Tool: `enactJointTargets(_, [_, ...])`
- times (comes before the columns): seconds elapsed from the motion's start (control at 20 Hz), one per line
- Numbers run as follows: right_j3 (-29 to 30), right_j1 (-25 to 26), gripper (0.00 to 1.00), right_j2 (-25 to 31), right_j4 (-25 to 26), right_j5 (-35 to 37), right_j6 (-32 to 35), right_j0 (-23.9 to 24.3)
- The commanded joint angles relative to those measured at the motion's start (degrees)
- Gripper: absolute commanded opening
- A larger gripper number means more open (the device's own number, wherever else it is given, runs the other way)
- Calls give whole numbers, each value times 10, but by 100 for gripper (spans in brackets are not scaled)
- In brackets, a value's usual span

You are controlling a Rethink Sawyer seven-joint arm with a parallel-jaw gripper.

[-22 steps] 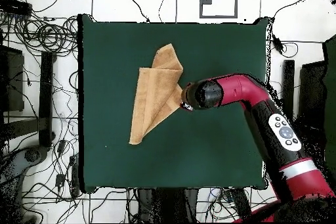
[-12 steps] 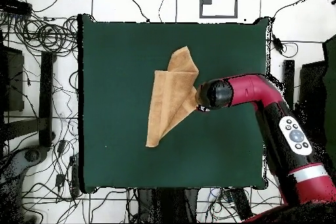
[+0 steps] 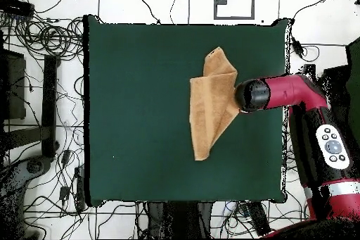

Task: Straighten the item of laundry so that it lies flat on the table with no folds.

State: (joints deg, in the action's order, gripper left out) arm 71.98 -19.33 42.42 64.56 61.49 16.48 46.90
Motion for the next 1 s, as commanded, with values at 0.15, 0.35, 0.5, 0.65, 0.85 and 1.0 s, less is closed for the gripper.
enactJointTargets(0.15, [-75,-29,0,-84,117,26,-175,-55])
enactJointTargets(0.35, [-26,-92,0,-109,115,14,-123,-79])
enactJointTargets(0.5, [11,-153,0,-130,105,26,-95,-104])
enactJointTargets(0.65, [35,-201,0,-152,94,34,-76,-131])
enactJointTargets(0.85, [55,-246,0,-179,82,42,-54,-168])
enactJointTargets(1.0, [59,-263,0,-197,70,55,-49,-193])
